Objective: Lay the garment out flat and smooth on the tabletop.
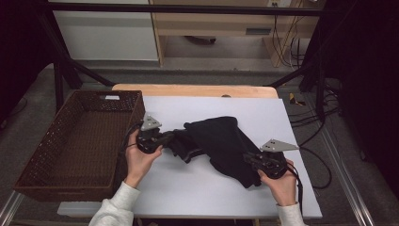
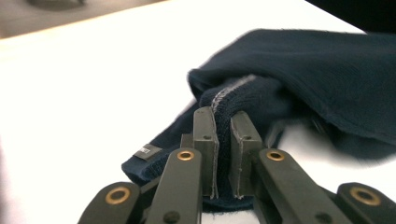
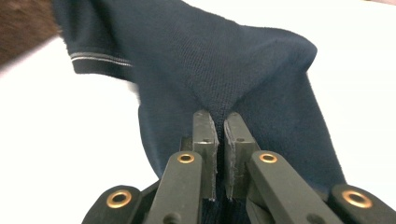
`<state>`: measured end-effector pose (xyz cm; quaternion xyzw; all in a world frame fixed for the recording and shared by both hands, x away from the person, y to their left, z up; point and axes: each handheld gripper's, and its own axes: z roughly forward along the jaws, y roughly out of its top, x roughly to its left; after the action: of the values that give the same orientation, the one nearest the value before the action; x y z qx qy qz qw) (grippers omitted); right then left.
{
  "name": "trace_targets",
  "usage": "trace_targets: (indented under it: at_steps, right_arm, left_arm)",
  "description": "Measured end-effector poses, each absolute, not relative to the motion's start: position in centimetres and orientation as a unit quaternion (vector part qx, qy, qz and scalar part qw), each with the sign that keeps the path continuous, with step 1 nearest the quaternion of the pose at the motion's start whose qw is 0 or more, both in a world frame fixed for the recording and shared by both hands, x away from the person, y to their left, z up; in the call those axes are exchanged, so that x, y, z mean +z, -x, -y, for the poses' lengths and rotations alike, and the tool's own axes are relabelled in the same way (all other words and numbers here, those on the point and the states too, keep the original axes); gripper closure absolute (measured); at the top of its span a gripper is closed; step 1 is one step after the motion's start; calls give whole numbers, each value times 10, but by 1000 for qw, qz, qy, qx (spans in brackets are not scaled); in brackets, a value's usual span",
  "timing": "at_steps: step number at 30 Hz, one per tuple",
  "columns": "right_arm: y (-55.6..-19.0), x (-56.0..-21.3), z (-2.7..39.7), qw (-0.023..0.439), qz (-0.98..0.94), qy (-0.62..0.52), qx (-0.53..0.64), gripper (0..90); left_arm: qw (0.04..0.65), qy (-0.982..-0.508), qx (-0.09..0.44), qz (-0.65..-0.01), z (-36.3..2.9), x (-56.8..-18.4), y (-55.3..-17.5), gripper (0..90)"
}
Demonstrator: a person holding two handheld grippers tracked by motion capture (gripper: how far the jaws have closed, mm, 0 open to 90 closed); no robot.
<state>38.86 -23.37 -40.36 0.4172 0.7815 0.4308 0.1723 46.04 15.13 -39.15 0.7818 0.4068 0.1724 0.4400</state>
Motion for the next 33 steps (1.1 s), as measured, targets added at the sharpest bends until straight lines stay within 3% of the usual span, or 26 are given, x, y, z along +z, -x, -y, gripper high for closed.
trace_targets:
  at_steps: [5, 9, 13, 15, 19, 25, 27, 28, 31, 32, 33]
  right_arm:
    - [-382, -395, 223, 149, -793, -392, 442, 858]
    - [-389, -411, 210, 132, -808, -394, 417, 847]
    - [-401, -429, 205, 155, -808, -410, 394, 692]
    - [-403, -428, 201, 174, -799, -402, 412, 567]
    - [-407, -417, 182, 186, -788, -379, 449, 416]
    - [-434, -424, 130, 164, -802, -364, 445, 352]
    - [-443, -431, 114, 162, -811, -360, 432, 374]
    - [-446, -434, 107, 162, -813, -360, 427, 436]
    - [-451, -434, 98, 168, -827, -361, 397, 778]
    - [-451, -431, 98, 168, -827, -362, 395, 844]
    - [-451, -425, 102, 164, -822, -370, 400, 856]
  left_arm:
    - [408, -782, 185, -433, -160, -401, -465, 830]
    - [408, -782, 171, -439, -162, -418, -462, 830]
    - [417, -789, 170, -419, -164, -424, -449, 829]
    - [416, -794, 169, -410, -162, -428, -443, 828]
    - [417, -803, 159, -395, -161, -437, -436, 828]
    - [422, -804, 152, -390, -162, -446, -431, 826]
    - [421, -806, 152, -388, -162, -447, -430, 826]
    - [422, -805, 153, -388, -162, -447, -430, 826]
    - [422, -804, 154, -389, -162, -447, -430, 826]
    - [422, -805, 156, -388, -163, -447, -430, 826]
    - [422, -804, 157, -388, -163, -446, -429, 826]
